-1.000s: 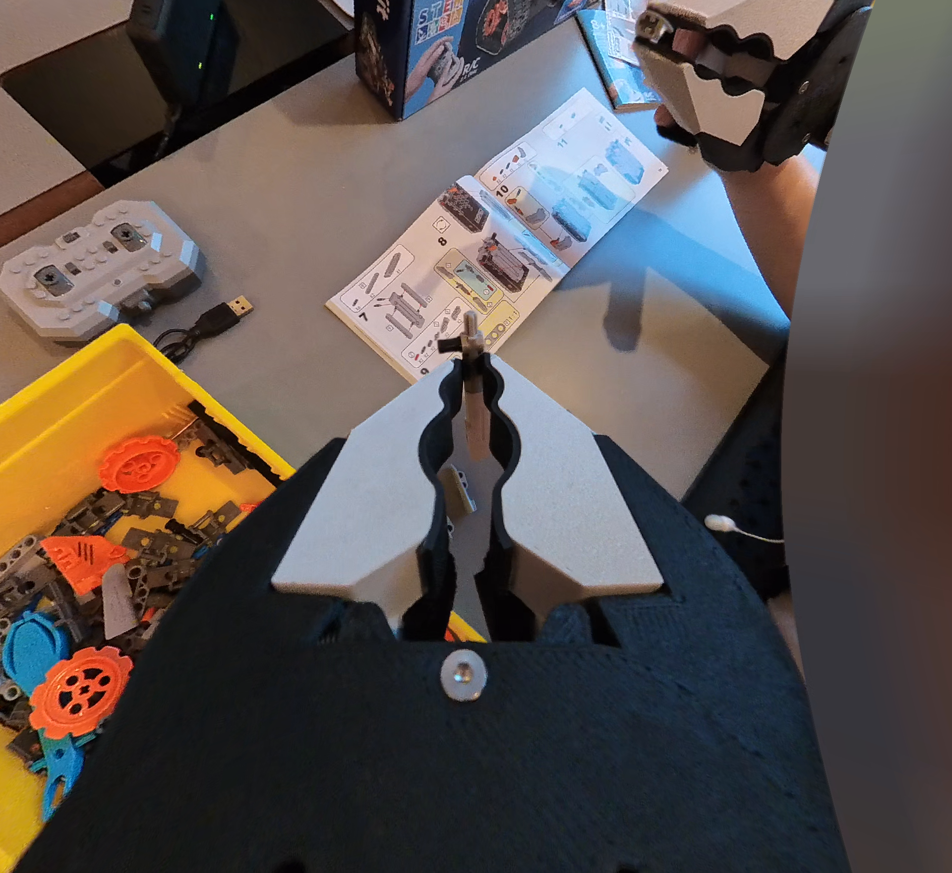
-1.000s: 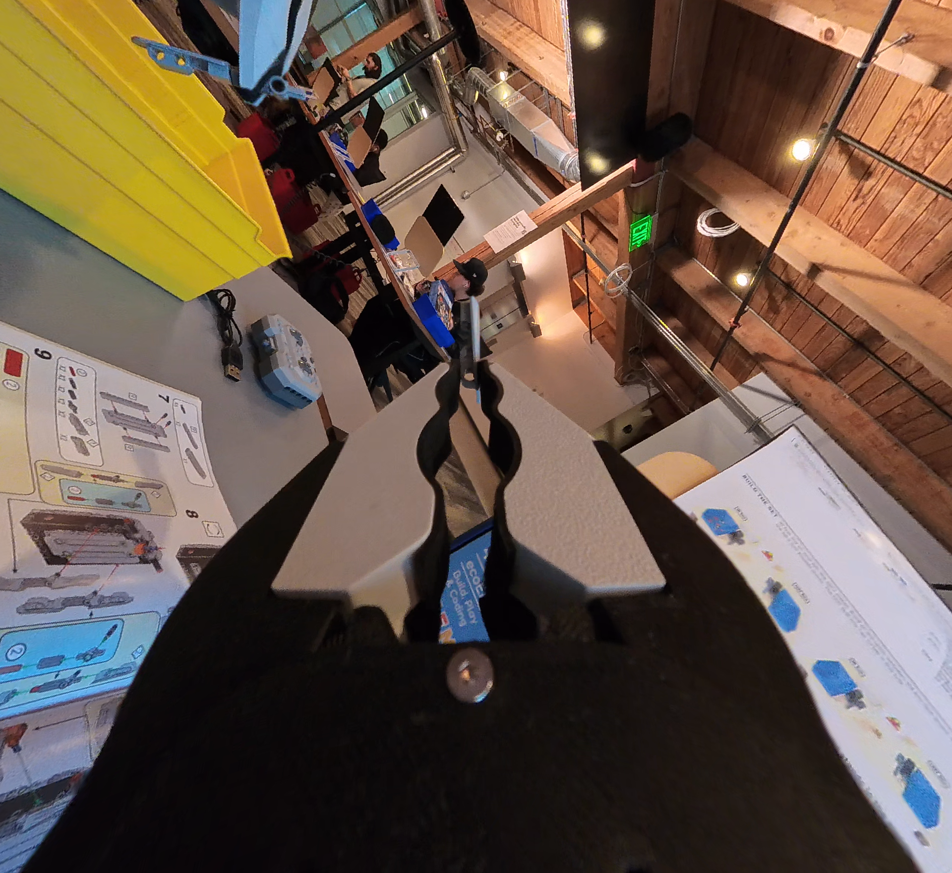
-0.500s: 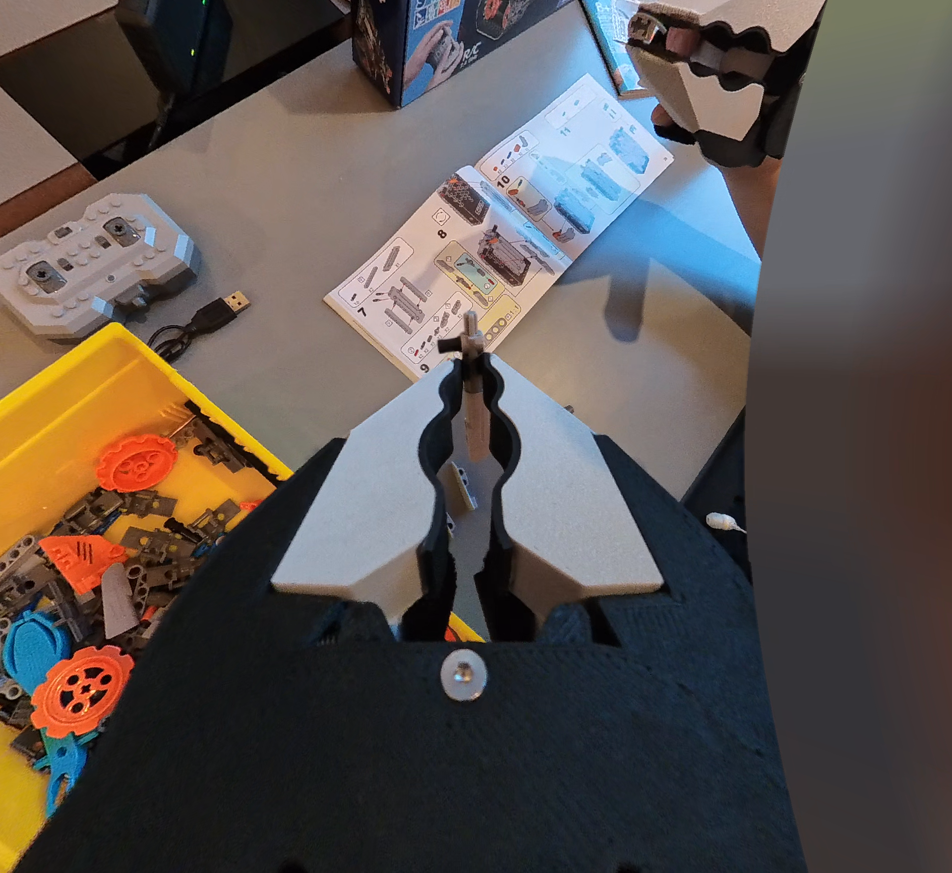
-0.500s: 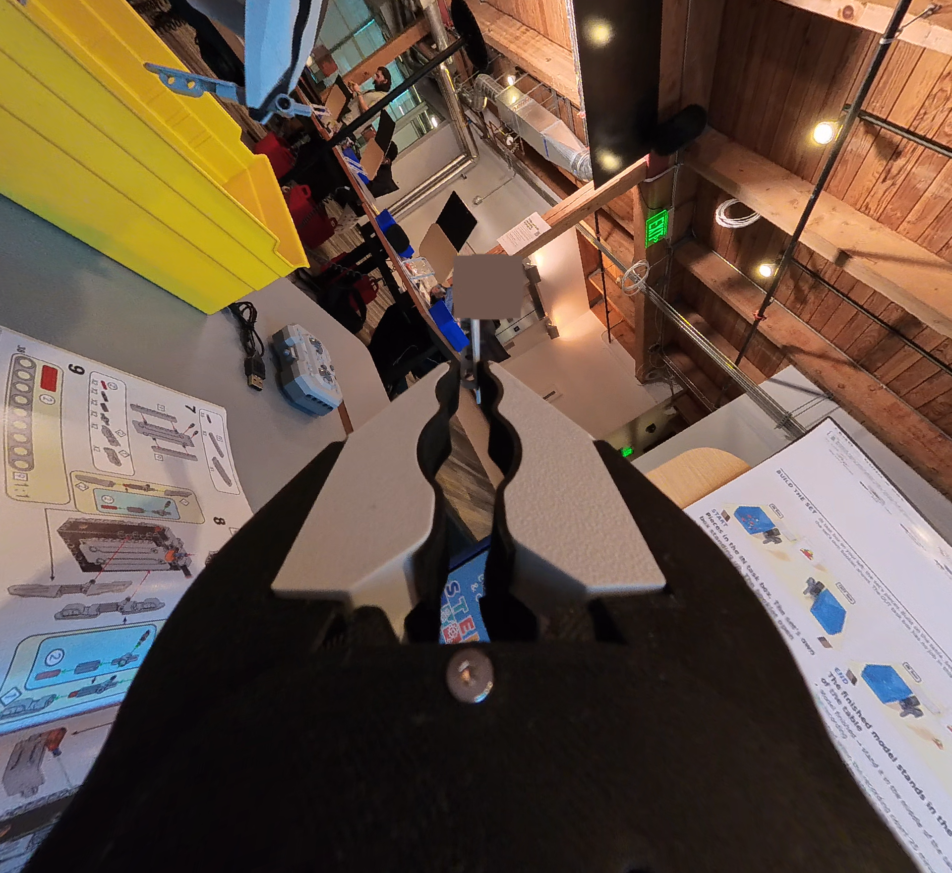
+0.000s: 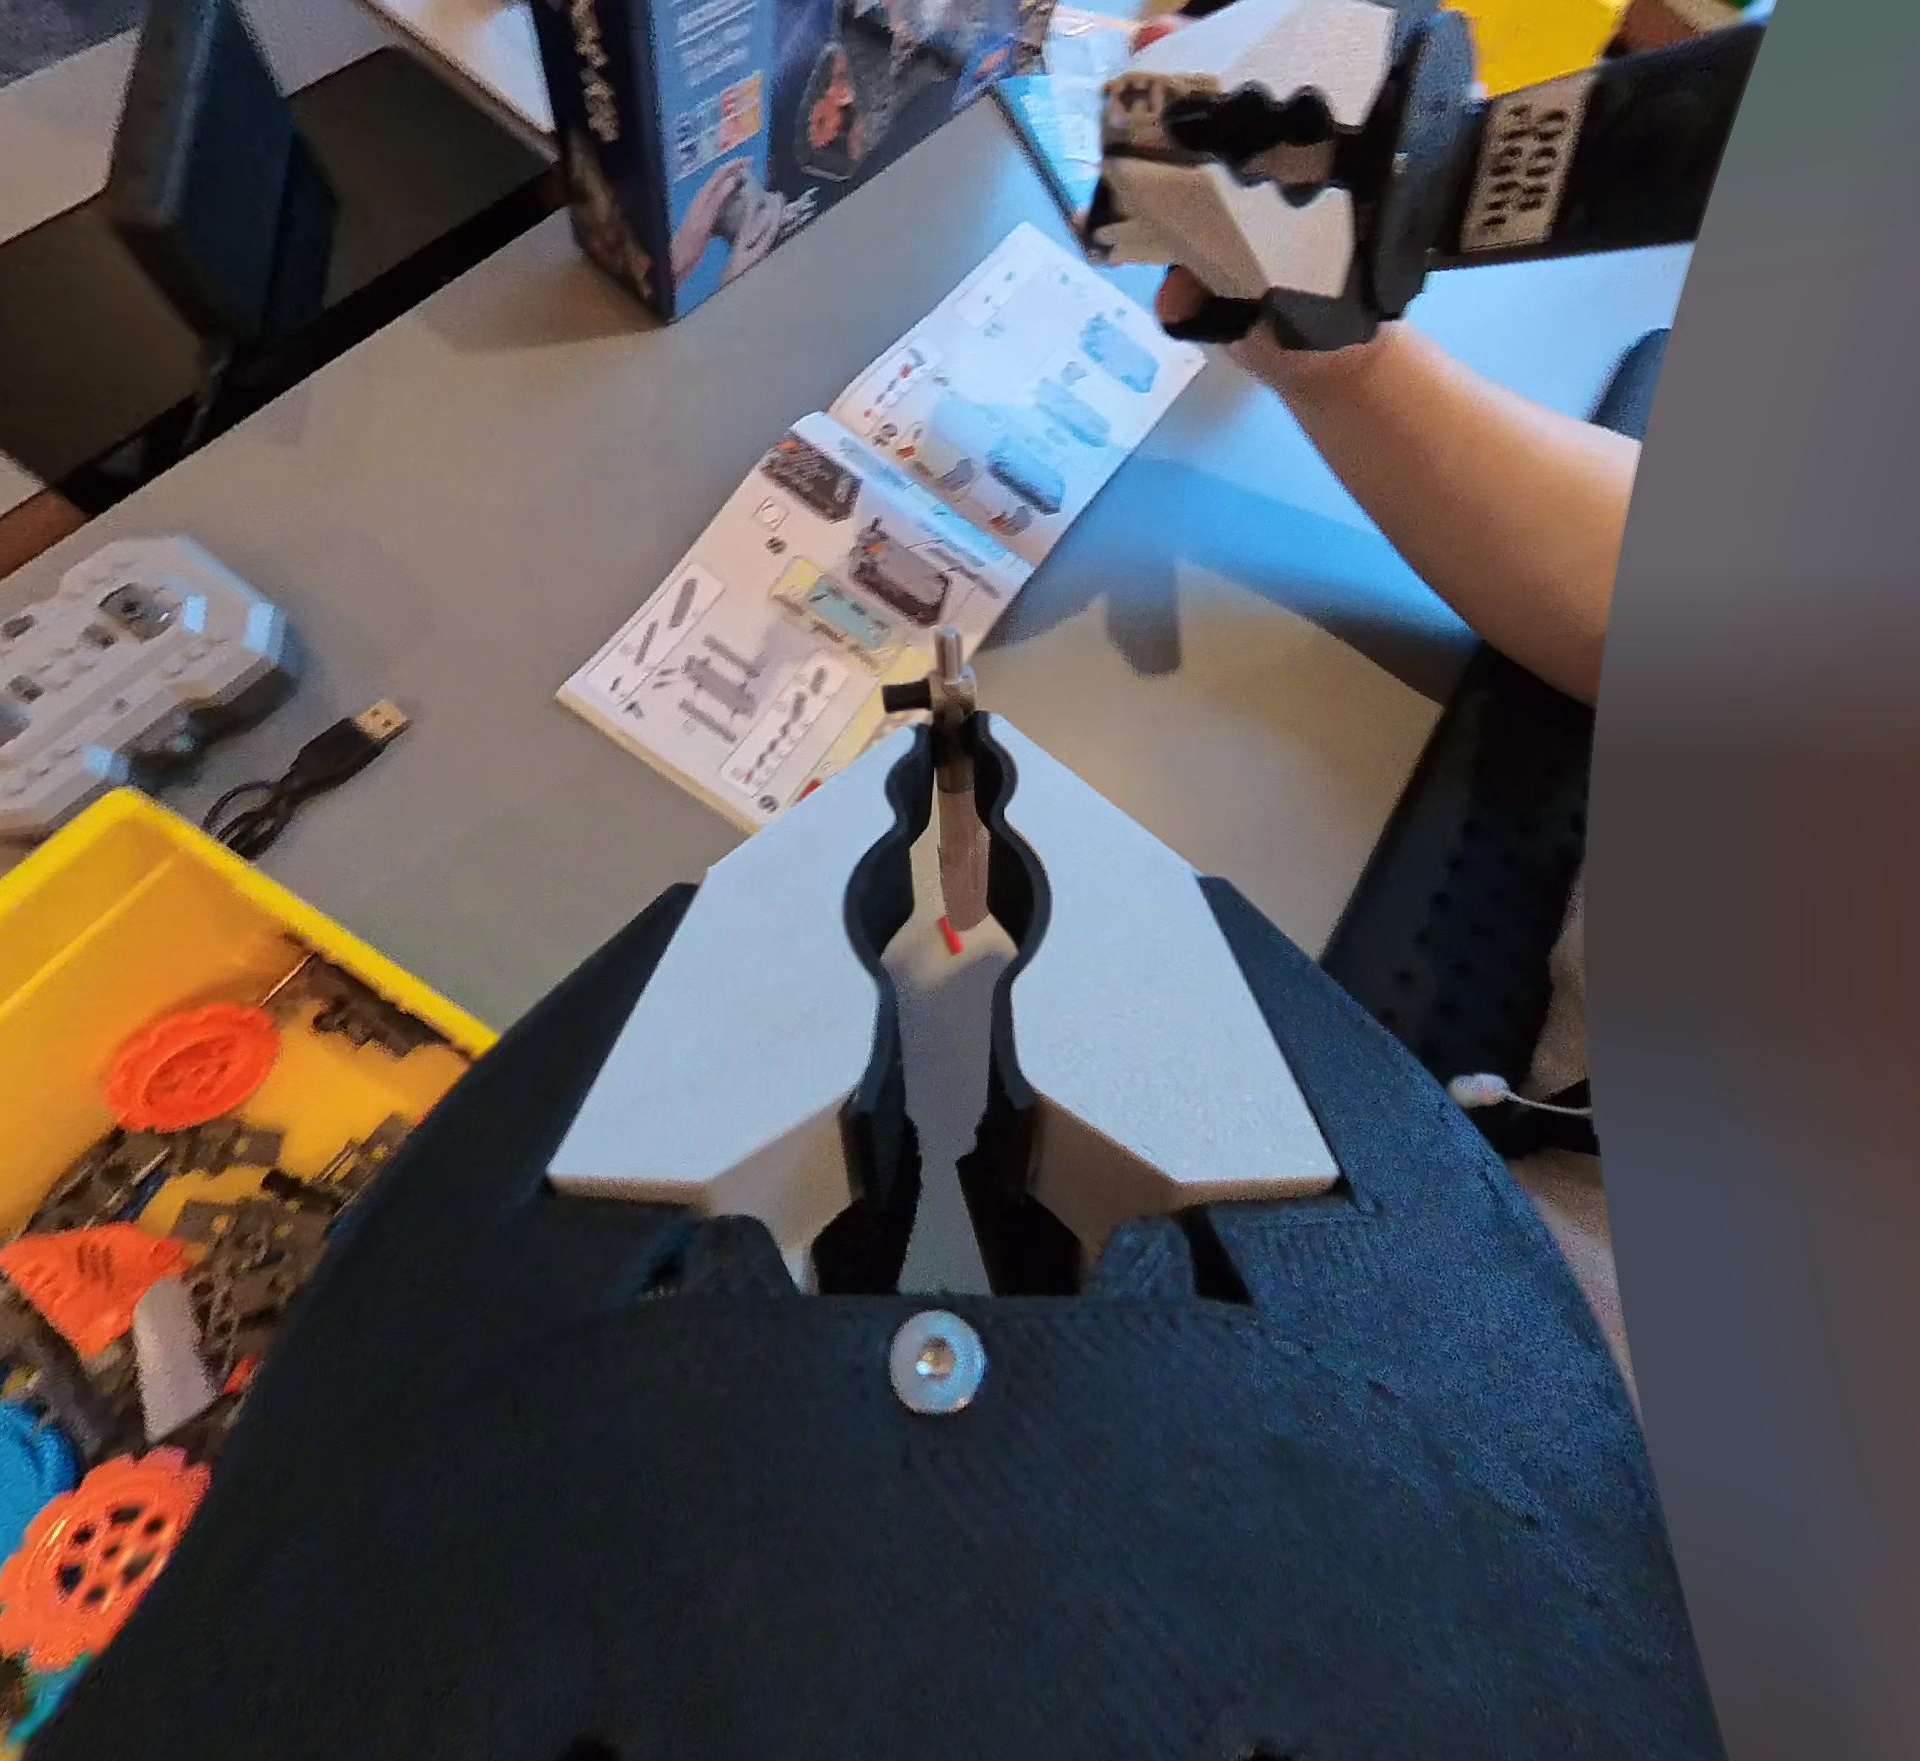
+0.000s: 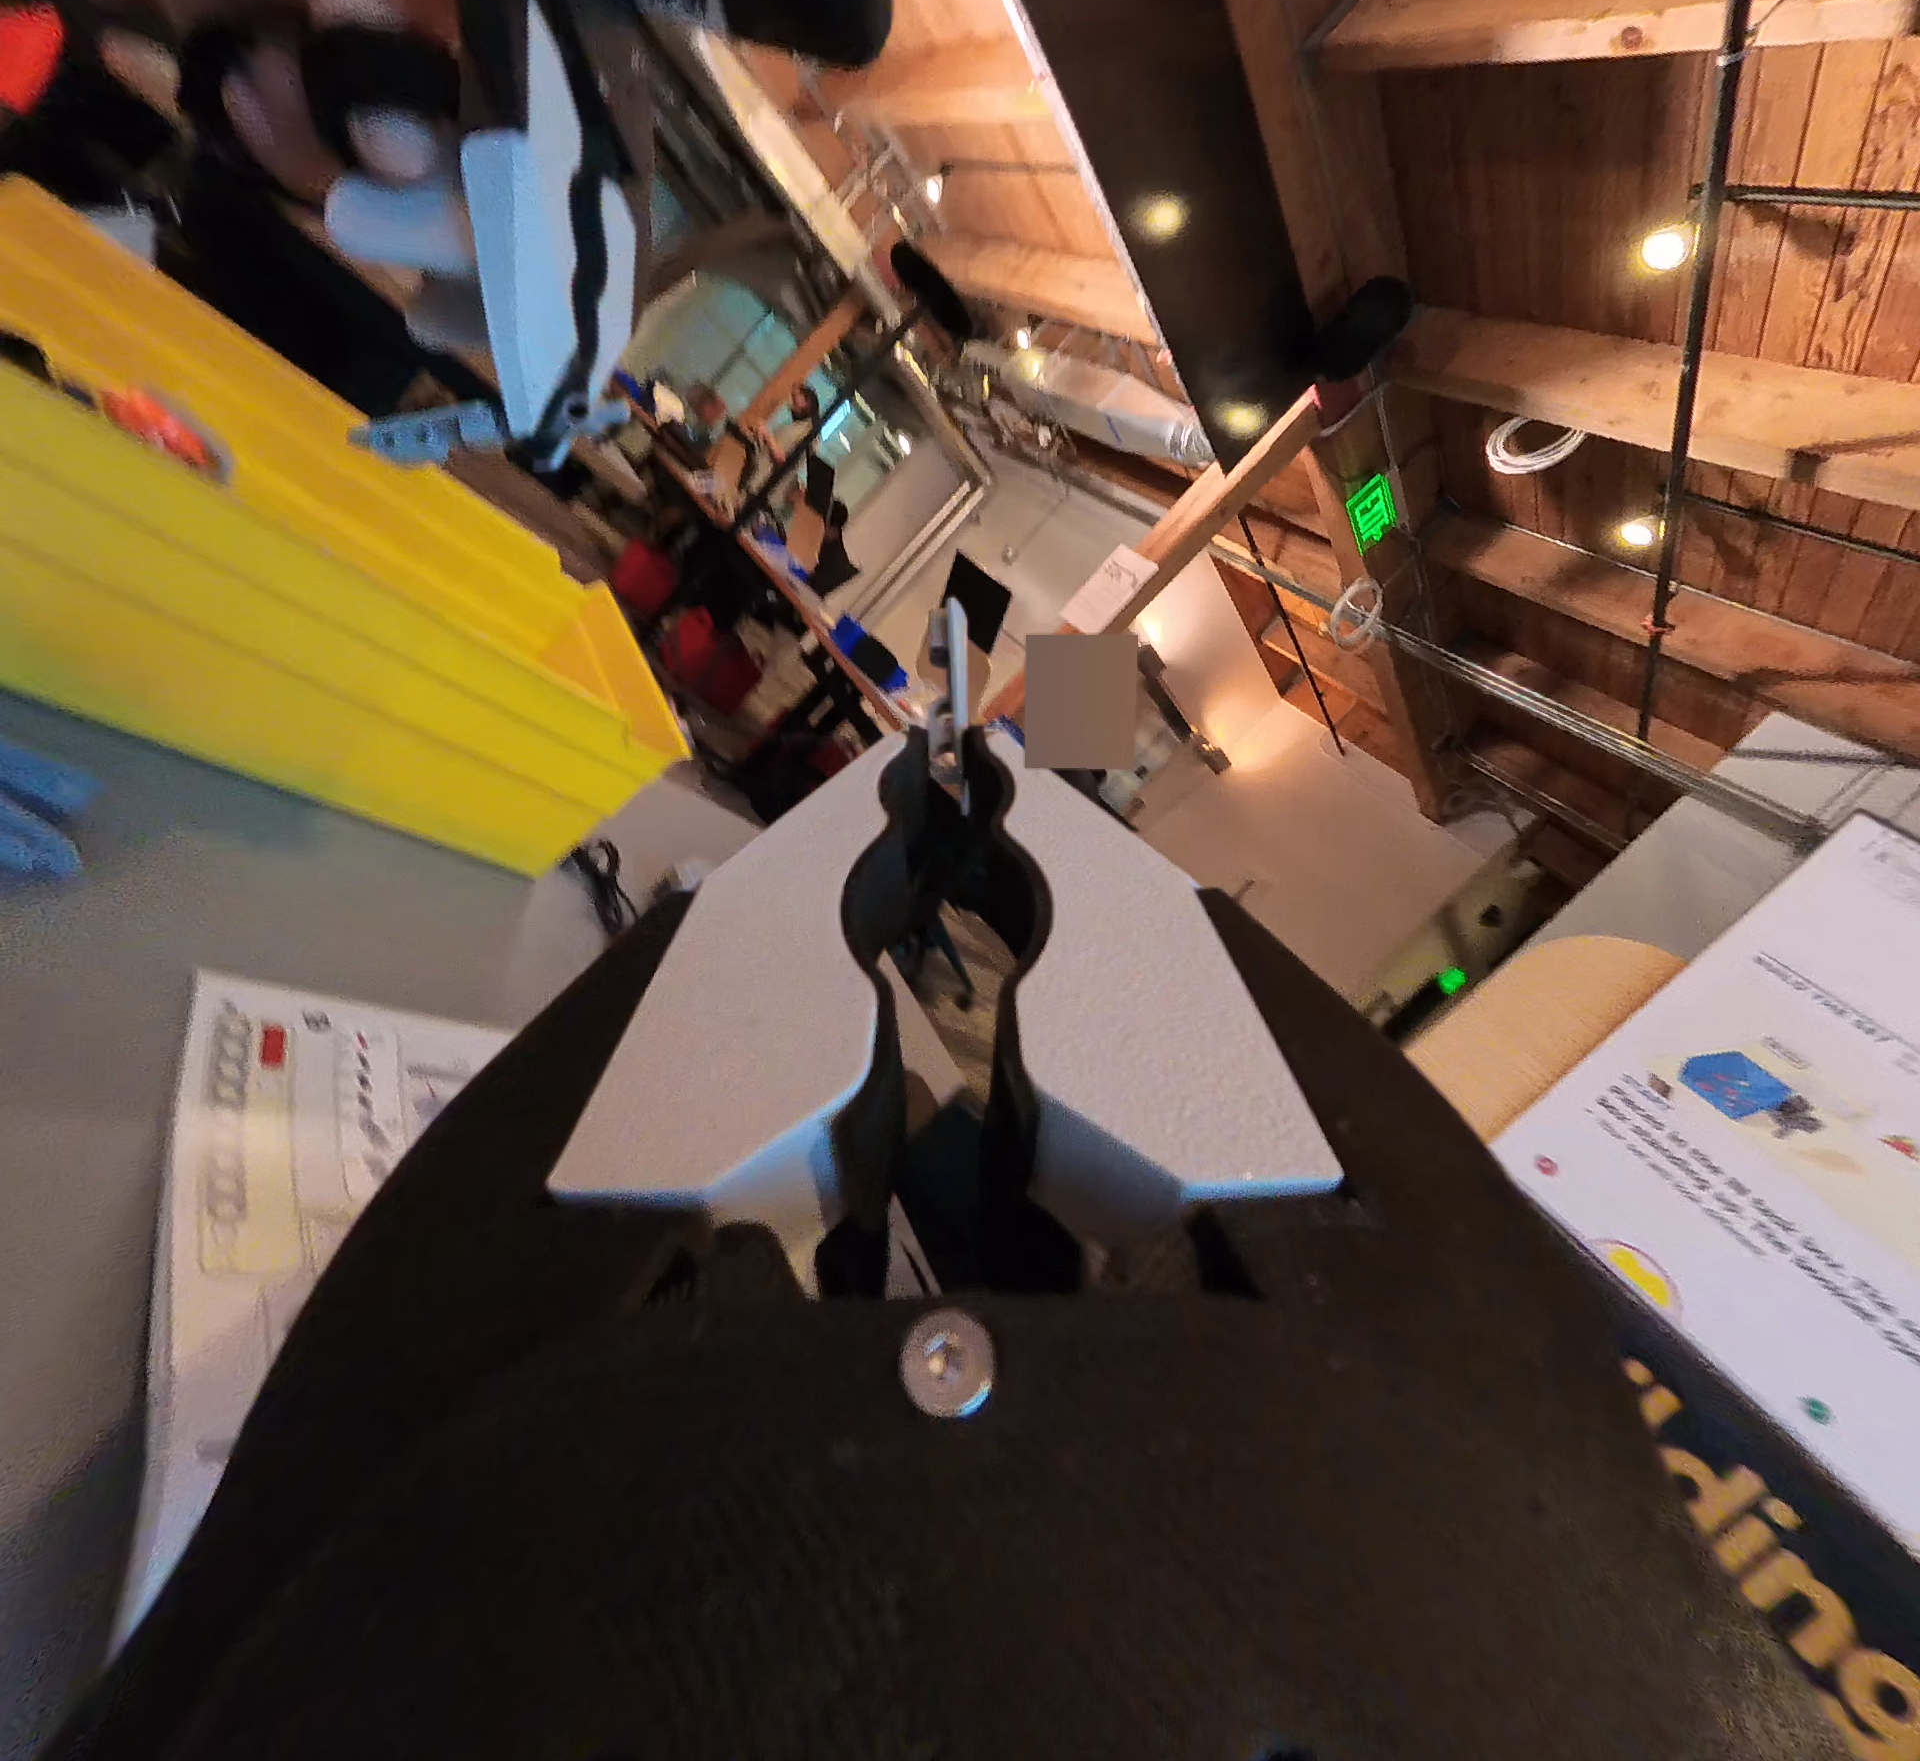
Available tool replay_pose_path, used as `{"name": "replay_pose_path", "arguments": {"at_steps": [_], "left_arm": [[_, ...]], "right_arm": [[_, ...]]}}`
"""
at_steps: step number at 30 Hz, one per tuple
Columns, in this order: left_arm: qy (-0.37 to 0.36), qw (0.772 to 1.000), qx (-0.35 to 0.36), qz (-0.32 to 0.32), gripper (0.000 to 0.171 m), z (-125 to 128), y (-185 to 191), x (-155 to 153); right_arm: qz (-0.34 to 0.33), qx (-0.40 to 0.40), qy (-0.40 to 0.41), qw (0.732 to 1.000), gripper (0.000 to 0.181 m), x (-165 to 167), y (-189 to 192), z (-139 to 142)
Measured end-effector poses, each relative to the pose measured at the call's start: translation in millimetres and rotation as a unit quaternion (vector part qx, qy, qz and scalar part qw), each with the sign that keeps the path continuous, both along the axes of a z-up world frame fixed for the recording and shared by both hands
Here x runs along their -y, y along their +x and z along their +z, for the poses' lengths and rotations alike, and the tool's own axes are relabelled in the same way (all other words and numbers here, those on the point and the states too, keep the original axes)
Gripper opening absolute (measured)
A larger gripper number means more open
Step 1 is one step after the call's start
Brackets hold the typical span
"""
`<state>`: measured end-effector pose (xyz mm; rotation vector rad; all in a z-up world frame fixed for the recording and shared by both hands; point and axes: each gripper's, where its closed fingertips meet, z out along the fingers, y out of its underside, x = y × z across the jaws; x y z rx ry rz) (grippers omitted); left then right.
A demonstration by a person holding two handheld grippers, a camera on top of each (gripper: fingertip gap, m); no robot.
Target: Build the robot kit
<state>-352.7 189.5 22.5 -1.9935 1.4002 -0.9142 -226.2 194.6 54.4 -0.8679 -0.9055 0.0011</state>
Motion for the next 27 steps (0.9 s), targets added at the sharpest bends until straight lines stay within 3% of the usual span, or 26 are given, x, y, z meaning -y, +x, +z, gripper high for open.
{"name": "replay_pose_path", "arguments": {"at_steps": [4,9,13,17,20,23,27], "left_arm": [[-0.01,0.998,0.03,-0.059,0.005,10.2,15.7,25.5],[0.012,0.994,0.036,-0.105,0.005,17.3,26.2,49.0],[-0.027,0.983,0.083,-0.161,0.005,33.7,31.8,77.6],[-0.034,0.974,0.099,-0.199,0.005,40.3,36.5,97.4],[-0.049,0.96,0.139,-0.237,0.005,55.7,41.3,116.9],[-0.093,0.939,0.202,-0.26,0.005,76.6,43.3,134.8],[-0.143,0.923,0.247,-0.258,0.005,113.8,48.6,144.6]], "right_arm": [[0.056,-0.041,0.01,0.998,0.005,19.2,-13.5,24.4],[0.096,-0.028,0.051,0.994,0.005,48.3,-36.0,49.5],[0.097,0.038,0.081,0.991,0.005,71.7,-56.9,60.4],[0.089,0.172,0.077,0.978,0.005,93.2,-73.8,66.2],[0.085,0.296,0.041,0.951,0.005,100.0,-73.0,84.0],[0.071,0.392,0.029,0.917,0.006,111.7,-69.6,124.9],[0.036,0.541,0.008,0.84,0.007,125.6,-63.9,155.6]]}}
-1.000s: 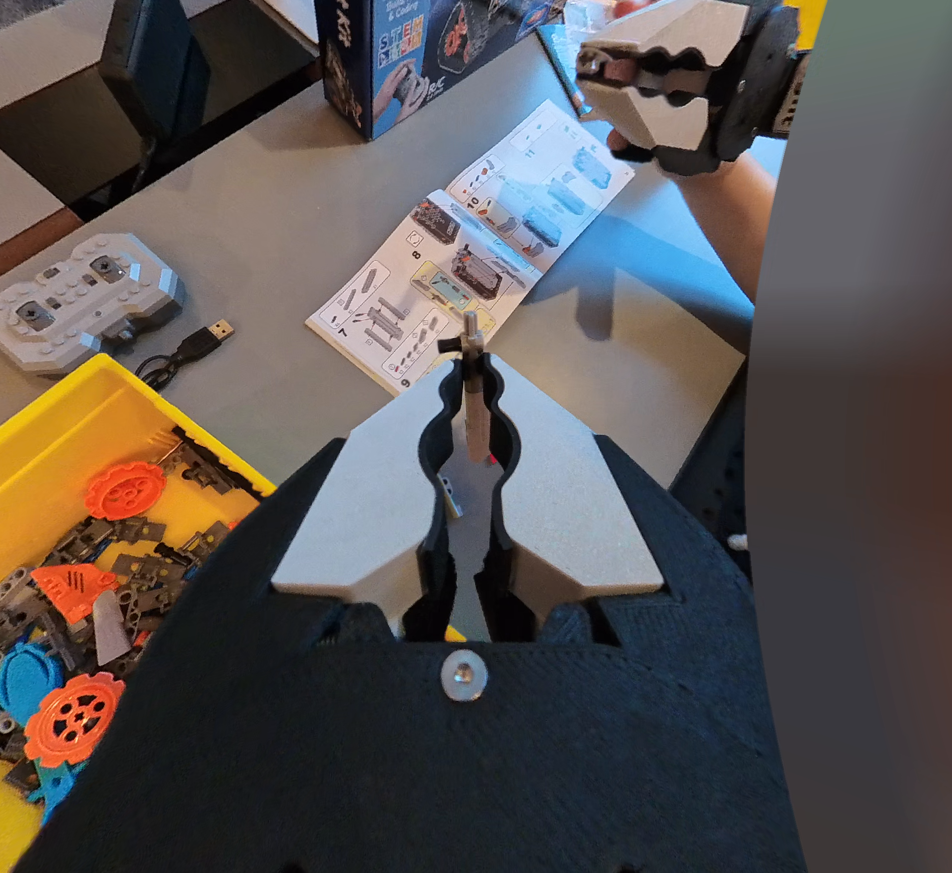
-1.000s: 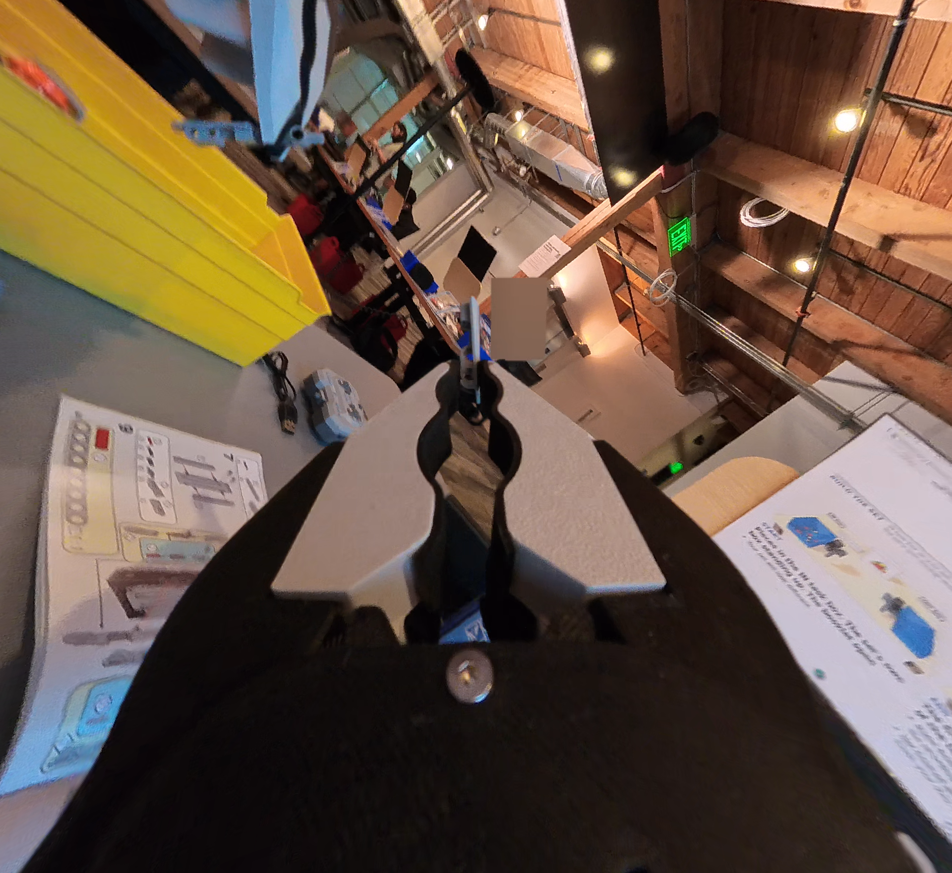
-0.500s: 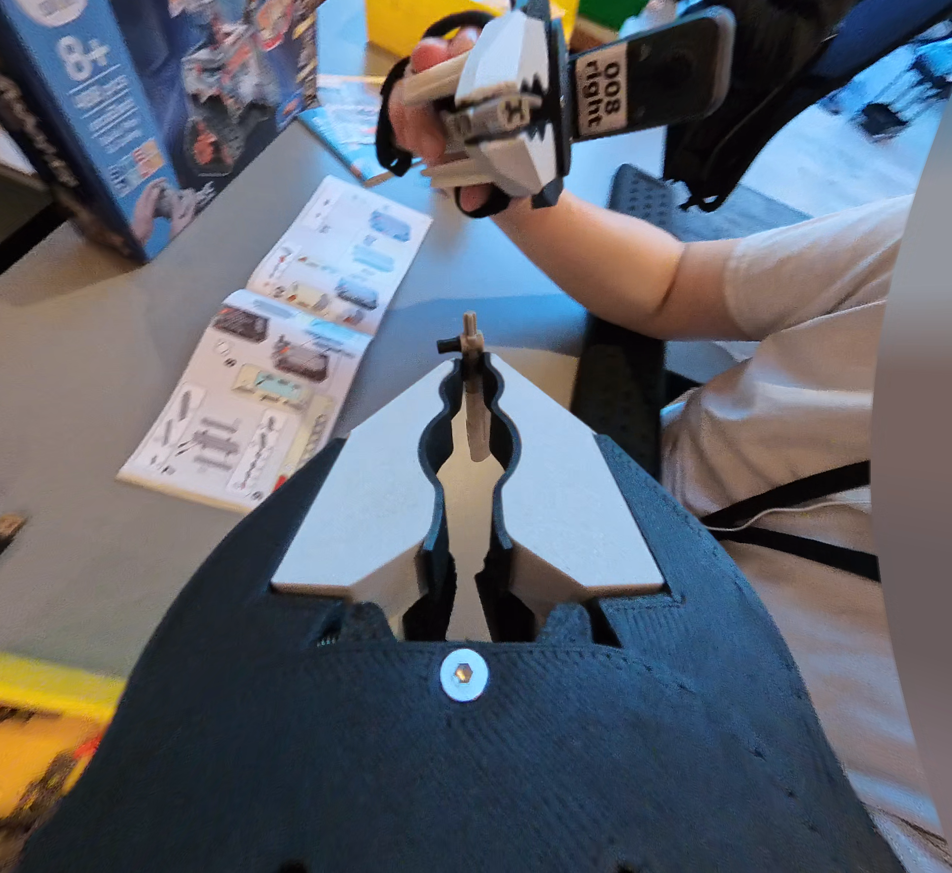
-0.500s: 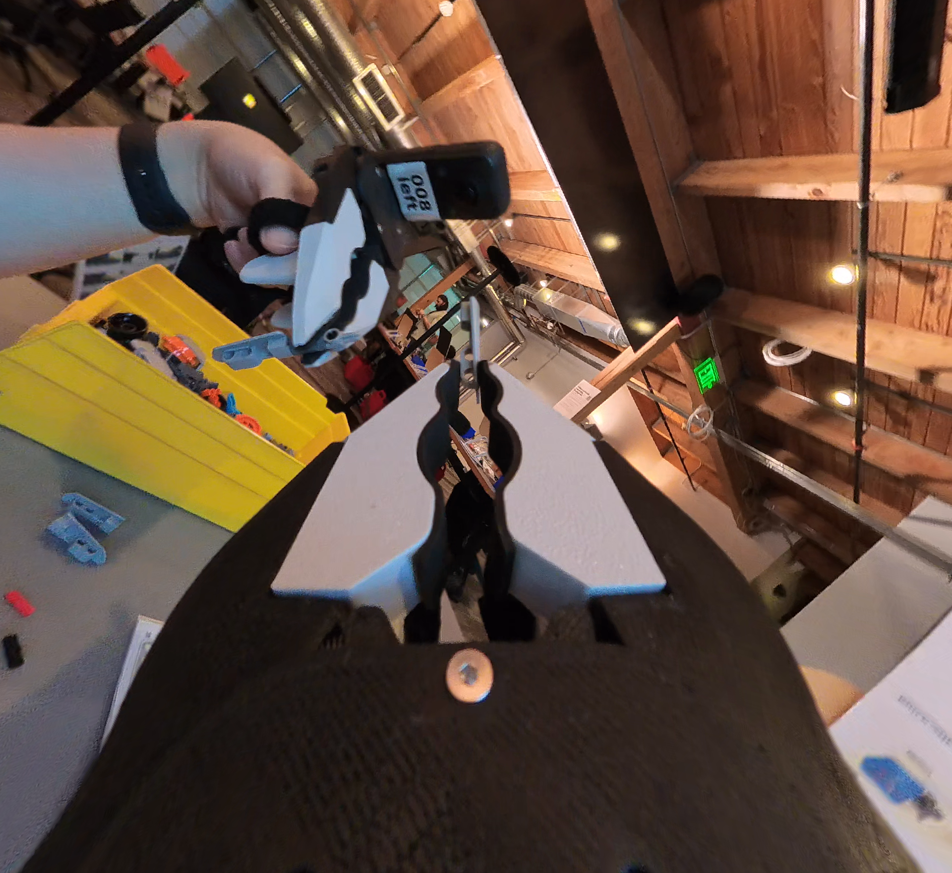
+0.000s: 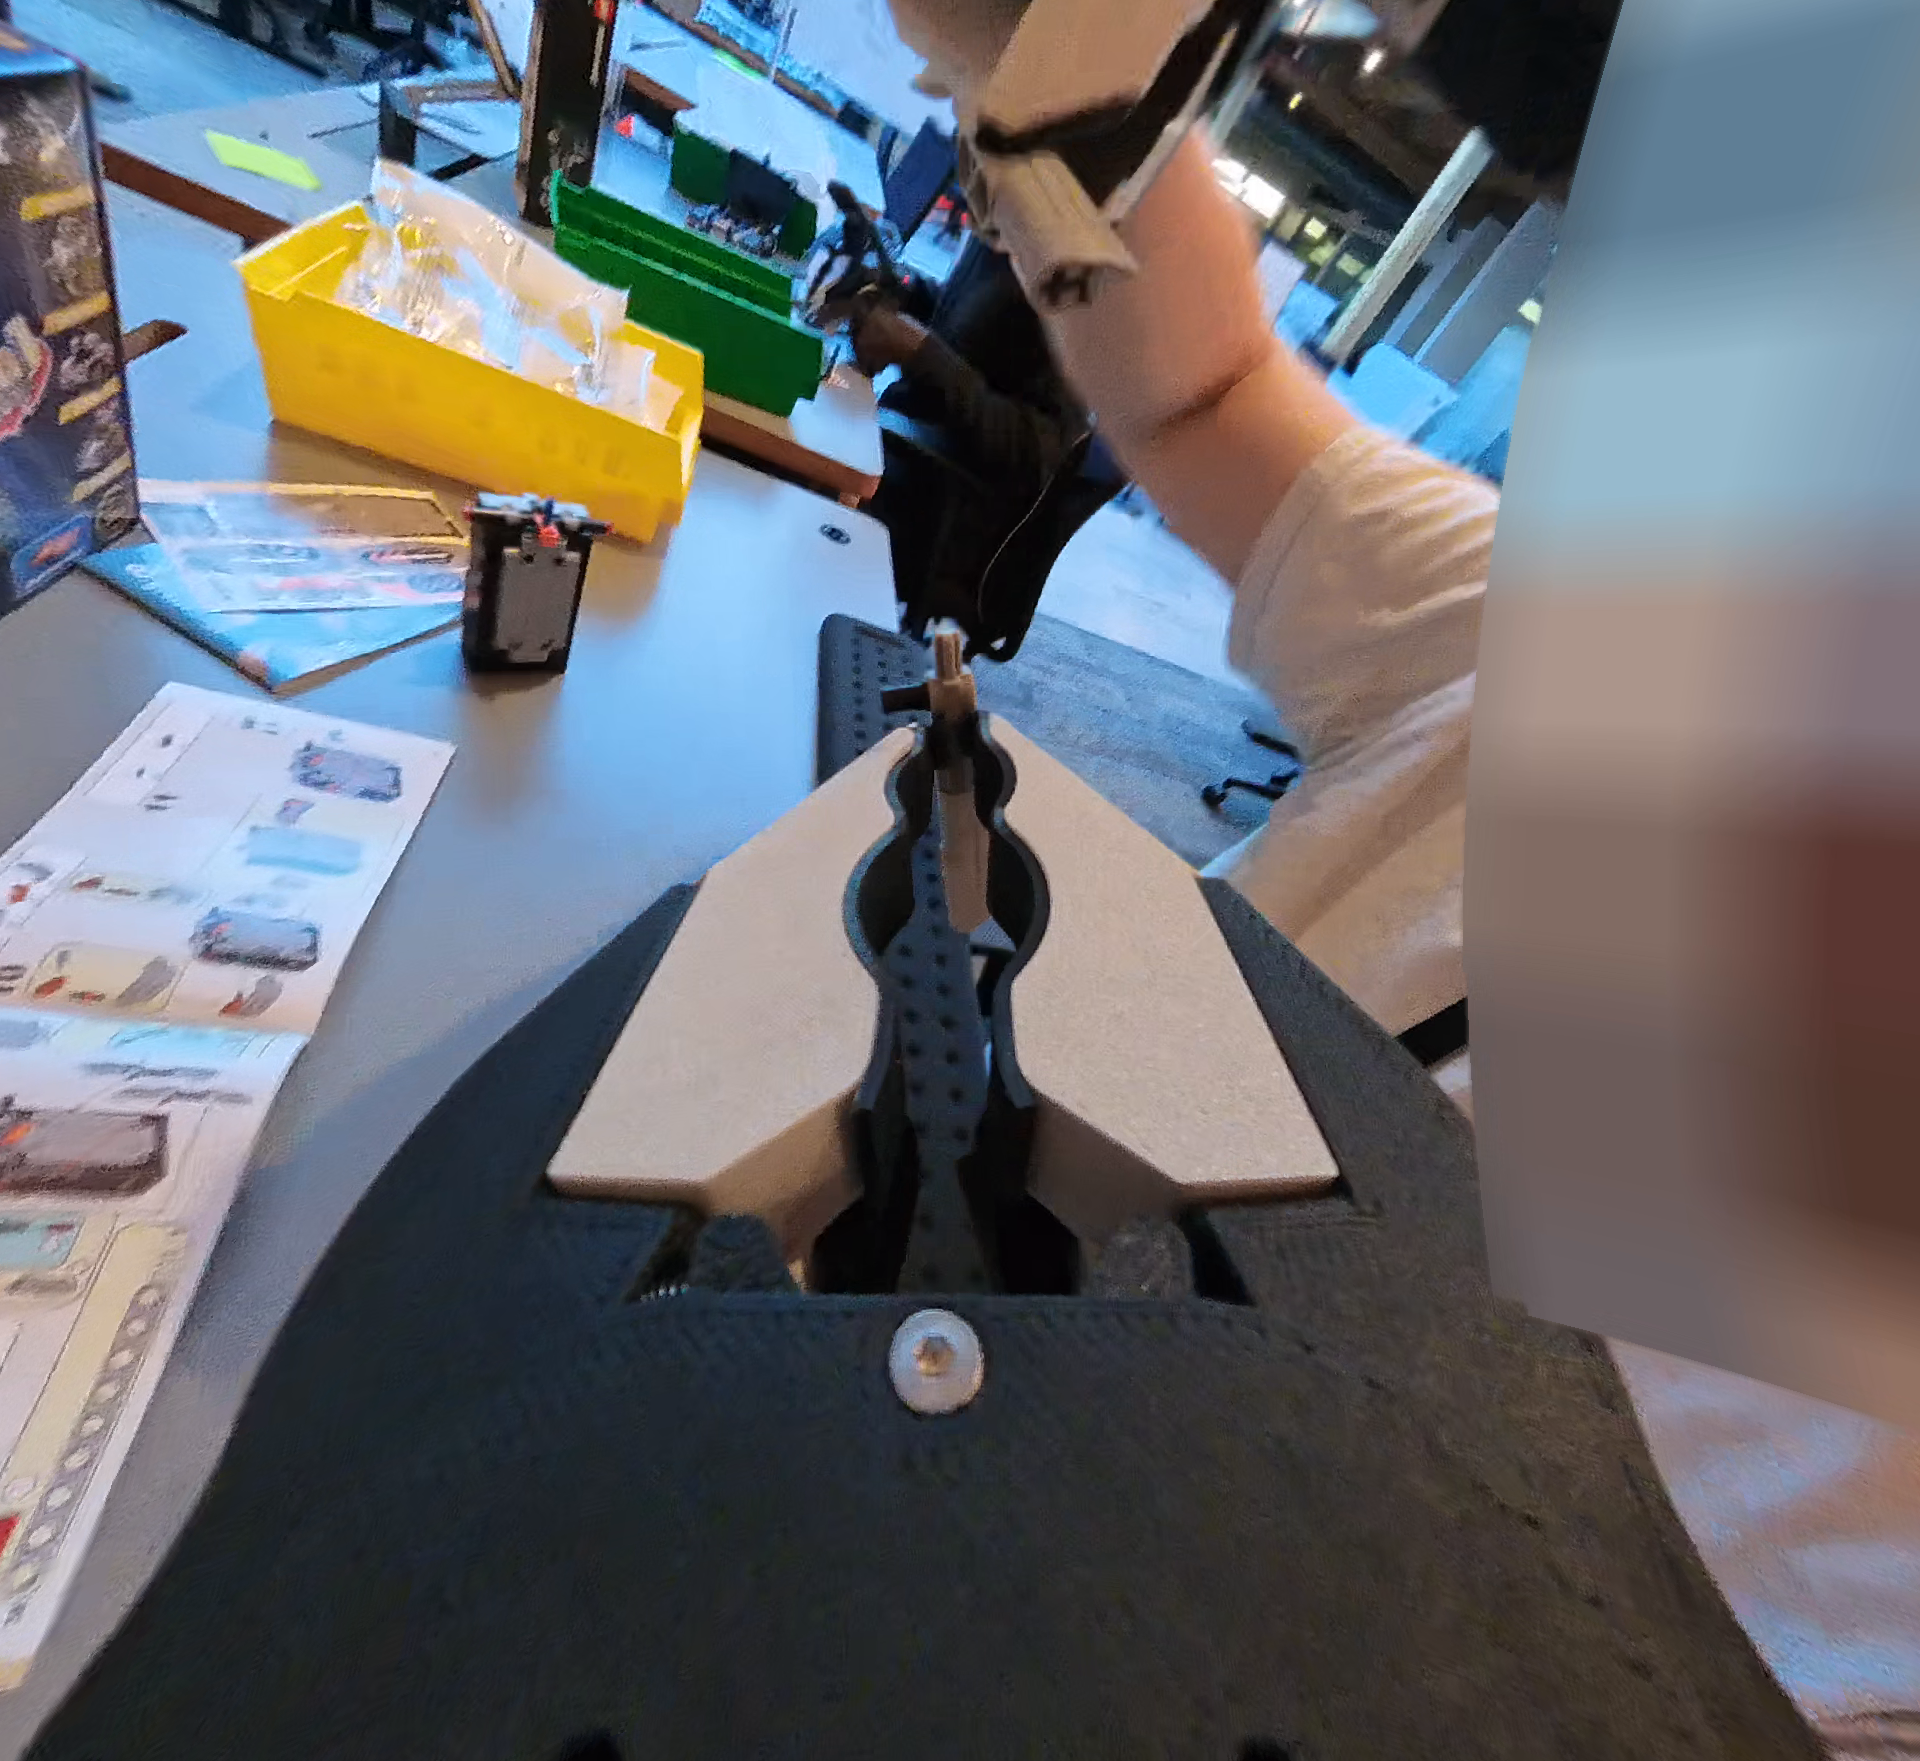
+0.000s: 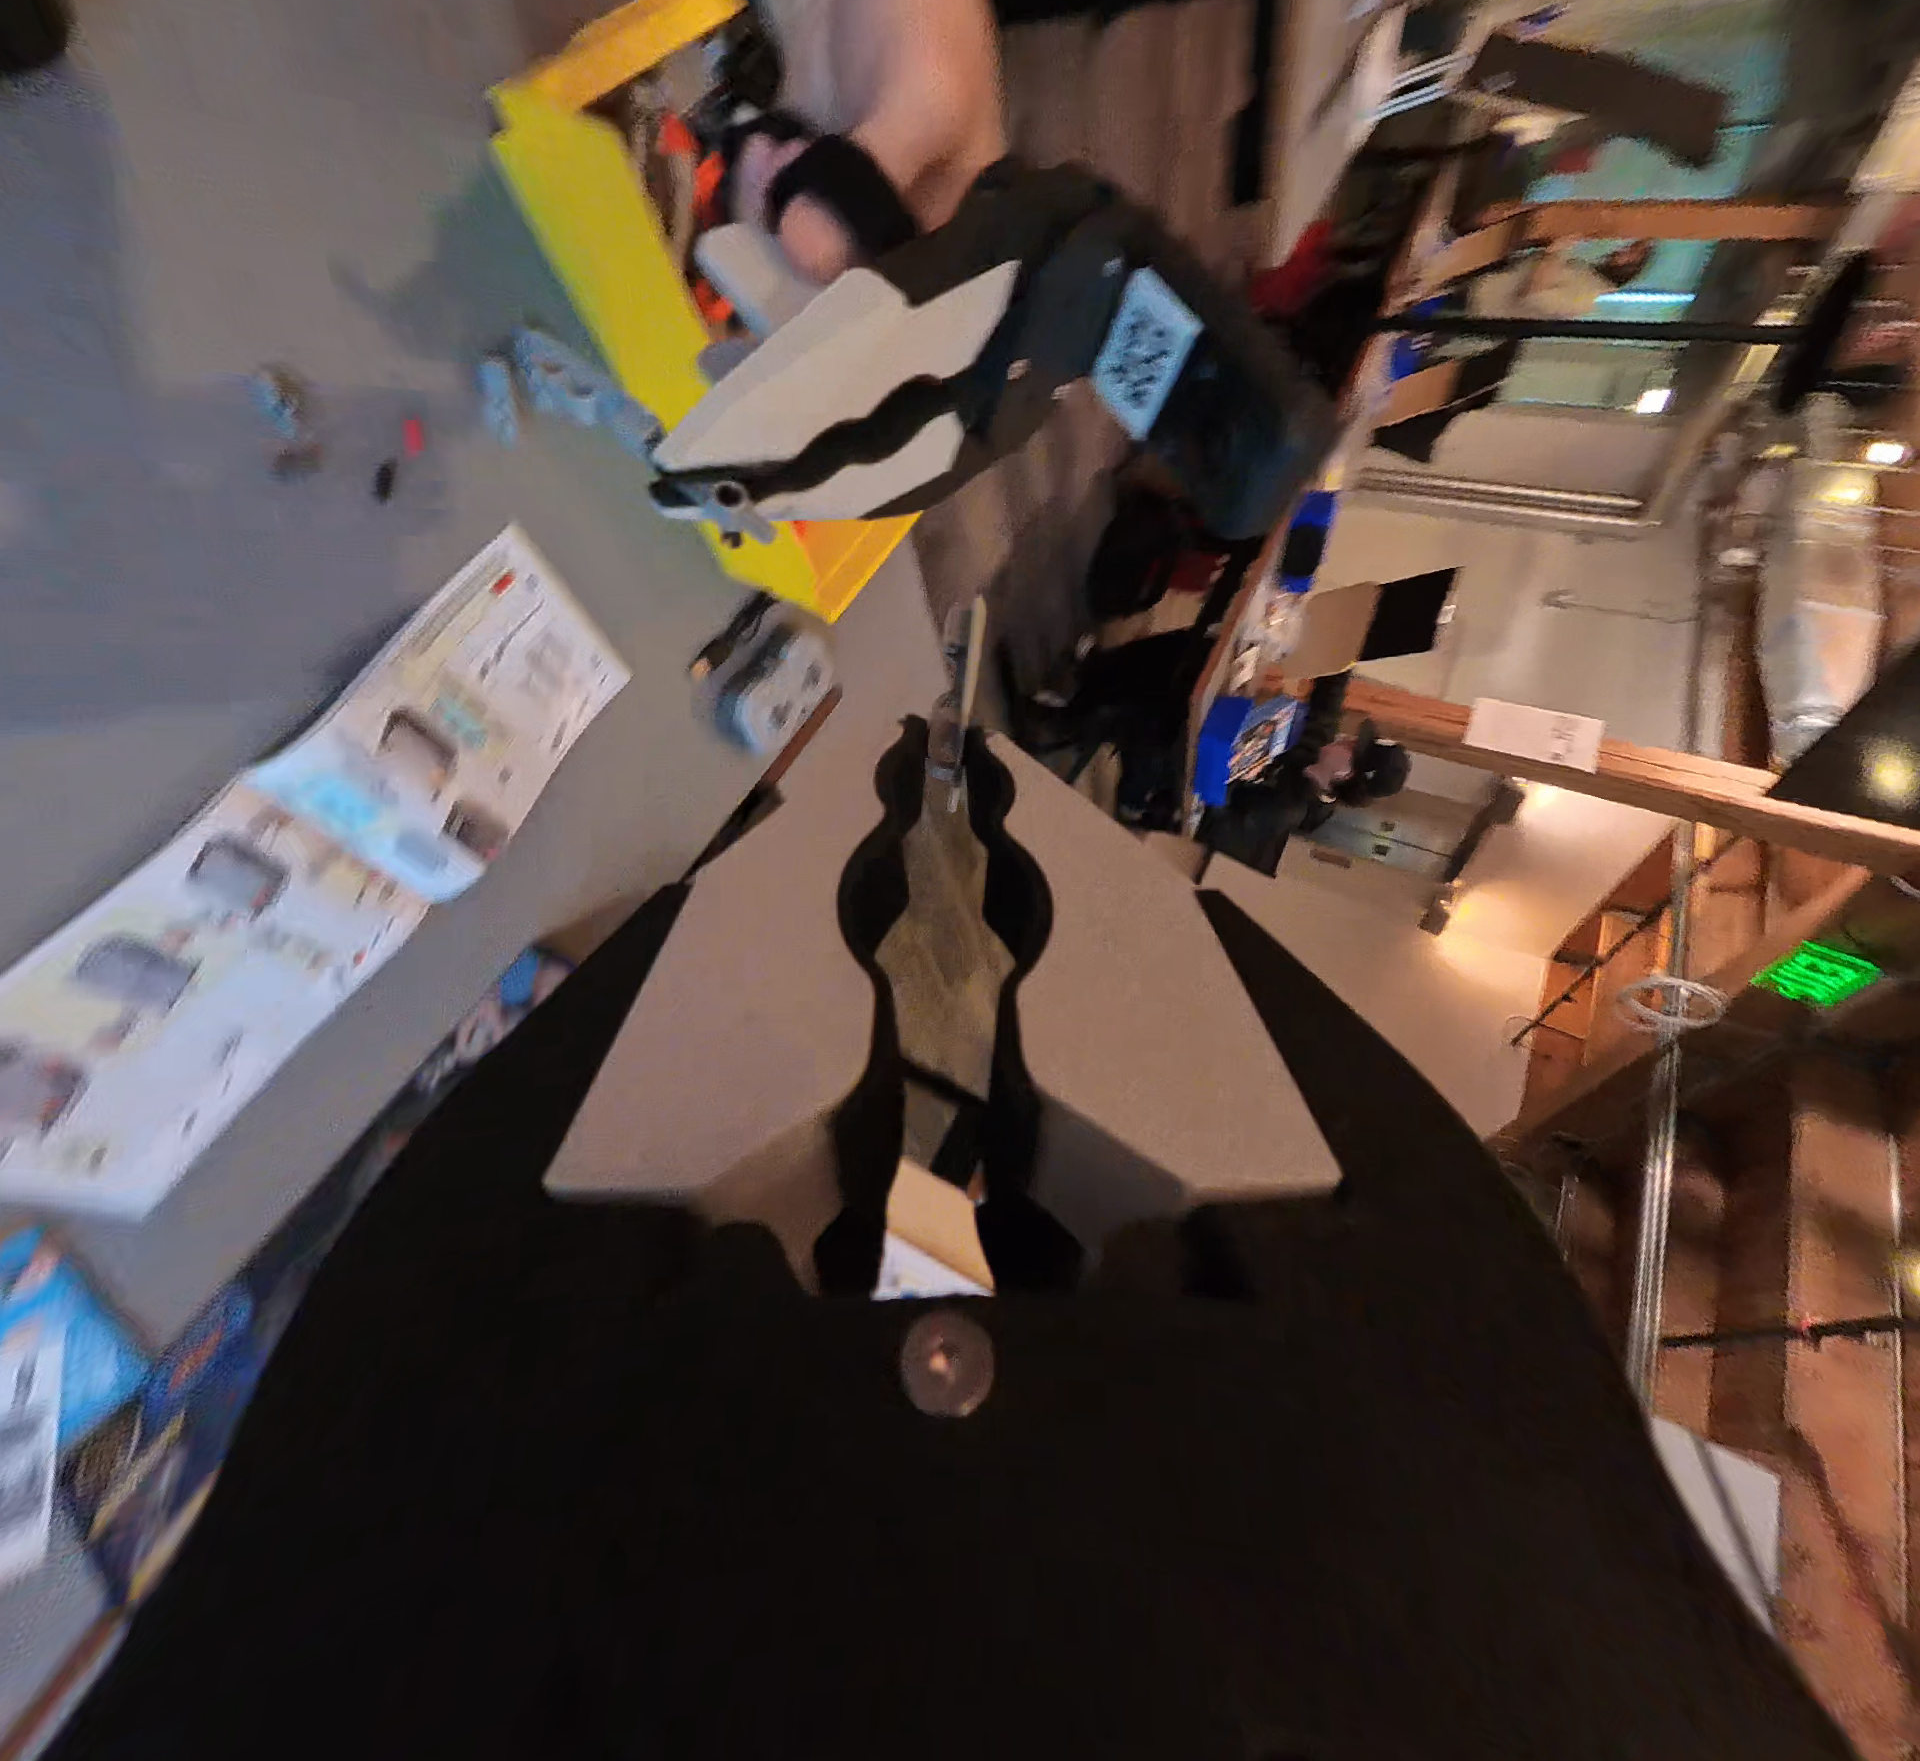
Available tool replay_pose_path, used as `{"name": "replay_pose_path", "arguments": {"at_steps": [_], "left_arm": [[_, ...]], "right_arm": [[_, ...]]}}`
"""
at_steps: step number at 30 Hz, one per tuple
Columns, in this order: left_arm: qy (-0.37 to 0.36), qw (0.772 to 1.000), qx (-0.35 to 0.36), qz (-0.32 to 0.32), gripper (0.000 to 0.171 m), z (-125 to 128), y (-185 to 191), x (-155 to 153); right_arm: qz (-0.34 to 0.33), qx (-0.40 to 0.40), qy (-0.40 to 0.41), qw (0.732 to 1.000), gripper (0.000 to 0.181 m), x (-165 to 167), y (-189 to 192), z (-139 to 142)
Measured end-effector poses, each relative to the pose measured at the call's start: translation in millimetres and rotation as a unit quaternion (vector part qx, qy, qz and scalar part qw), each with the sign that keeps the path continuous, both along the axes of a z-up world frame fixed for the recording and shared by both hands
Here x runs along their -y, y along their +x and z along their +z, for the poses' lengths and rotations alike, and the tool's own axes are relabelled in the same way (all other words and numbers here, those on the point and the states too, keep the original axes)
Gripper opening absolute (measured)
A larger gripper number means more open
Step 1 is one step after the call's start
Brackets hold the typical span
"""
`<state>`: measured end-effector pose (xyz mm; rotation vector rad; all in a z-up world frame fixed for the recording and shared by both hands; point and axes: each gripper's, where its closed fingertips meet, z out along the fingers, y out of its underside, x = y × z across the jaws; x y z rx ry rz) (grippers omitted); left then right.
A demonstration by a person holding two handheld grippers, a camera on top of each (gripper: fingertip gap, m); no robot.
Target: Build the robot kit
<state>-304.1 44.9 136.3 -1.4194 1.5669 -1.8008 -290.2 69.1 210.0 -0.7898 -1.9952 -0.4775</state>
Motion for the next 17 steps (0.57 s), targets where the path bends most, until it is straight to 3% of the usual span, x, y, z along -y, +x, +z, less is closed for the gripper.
{"name": "replay_pose_path", "arguments": {"at_steps": [2,5,9,14,17], "left_arm": [[0.044,0.999,-0.025,0.02,0.005,9.7,3.0,-0.6],[0.063,0.997,-0.041,-0.021,0.004,34.2,-6.1,21.7],[0.119,0.984,-0.08,-0.106,0.005,43.4,-32.9,59.7],[0.081,0.976,-0.14,-0.146,0.004,54.5,-55.1,107.9],[0.091,0.957,-0.203,-0.185,0.004,48.1,-74.0,130.9]], "right_arm": [[-0.015,0.058,-0.014,0.998,0.007,6.5,0.2,8.8],[-0.037,0.137,-0.034,0.989,0.006,17.3,1.8,19.7],[-0.054,0.128,-0.113,0.984,0.006,52.1,-17.0,33.1],[-0.054,0.09,-0.17,0.98,0.006,96.8,-38.2,30.0],[-0.05,0.074,-0.197,0.976,0.006,118.0,-38.8,26.3]]}}
